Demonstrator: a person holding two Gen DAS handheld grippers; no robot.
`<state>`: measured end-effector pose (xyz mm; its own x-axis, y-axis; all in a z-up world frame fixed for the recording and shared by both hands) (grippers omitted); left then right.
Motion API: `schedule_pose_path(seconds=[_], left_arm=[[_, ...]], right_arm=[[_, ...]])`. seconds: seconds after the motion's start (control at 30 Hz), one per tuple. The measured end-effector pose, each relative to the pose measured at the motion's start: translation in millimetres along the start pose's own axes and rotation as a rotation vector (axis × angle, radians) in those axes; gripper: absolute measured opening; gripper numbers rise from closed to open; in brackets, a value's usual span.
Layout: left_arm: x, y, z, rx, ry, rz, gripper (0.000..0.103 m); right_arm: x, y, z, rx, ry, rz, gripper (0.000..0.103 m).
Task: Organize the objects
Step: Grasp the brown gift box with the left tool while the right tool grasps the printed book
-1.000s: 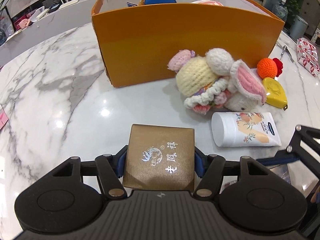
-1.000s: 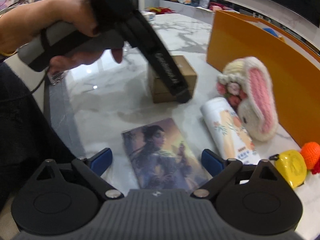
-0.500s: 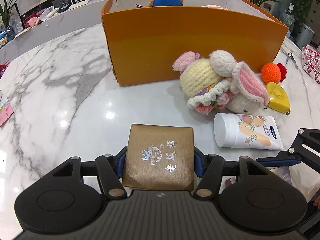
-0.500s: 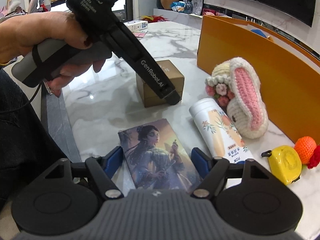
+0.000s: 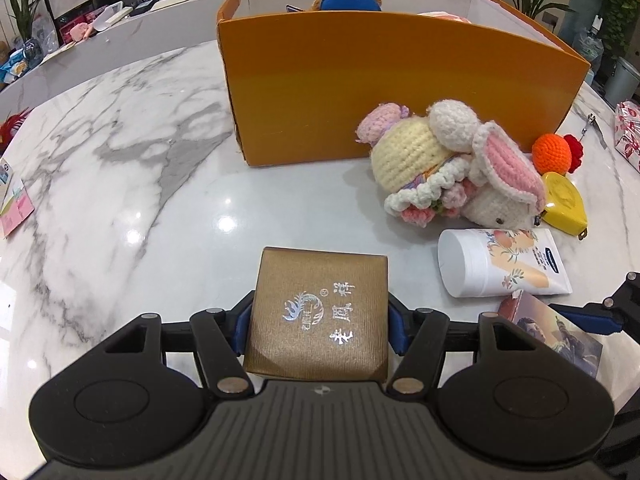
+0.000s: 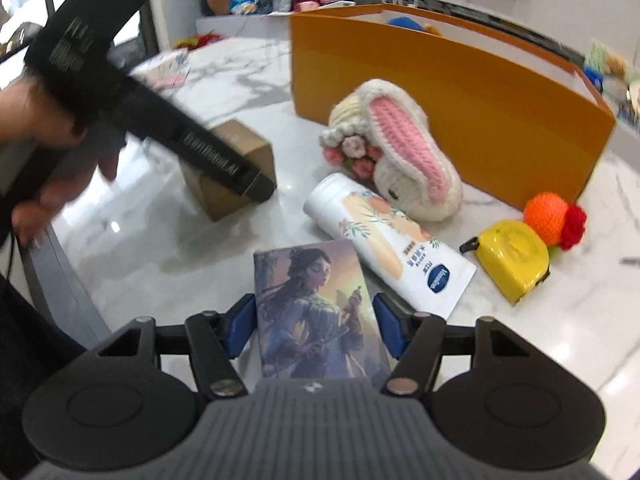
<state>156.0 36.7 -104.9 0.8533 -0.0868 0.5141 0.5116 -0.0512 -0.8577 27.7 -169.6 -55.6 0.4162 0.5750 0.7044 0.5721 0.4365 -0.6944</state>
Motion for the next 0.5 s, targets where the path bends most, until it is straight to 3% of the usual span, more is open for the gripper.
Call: schedule_pose_path(seconds=[0.07, 0.13, 0.5], left_arm=[[-0.5, -0.1, 0.0, 0.001, 0.002, -0.005, 0.073], [-1.2, -0.6, -0.2, -0.001, 0.007, -0.013, 0.072], [-2.4, -9.7, 1.5, -0.027, -0.031, 0.000, 0.070]], right_arm=[[-1.0, -0.5, -4.4, 0.005, 0.007, 0.002, 0.070], [0.5, -1.1, -7.2, -0.004, 0.014, 0.004, 0.063], [3.7, 8.0, -9.4, 0.030, 0.000, 0.031, 0.062]])
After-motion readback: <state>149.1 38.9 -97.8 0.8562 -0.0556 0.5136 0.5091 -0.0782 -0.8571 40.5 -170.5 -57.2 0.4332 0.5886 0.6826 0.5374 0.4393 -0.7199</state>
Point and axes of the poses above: each gripper's, at about its wrist camera, not at the fingertips, and y roughly the way its jaws point, z to its left, x to its top, the point moved 8 cm from there along y, roughly the way its jaws point, and after that the axes turned 5 degrees about y, right-handed, at the moved point
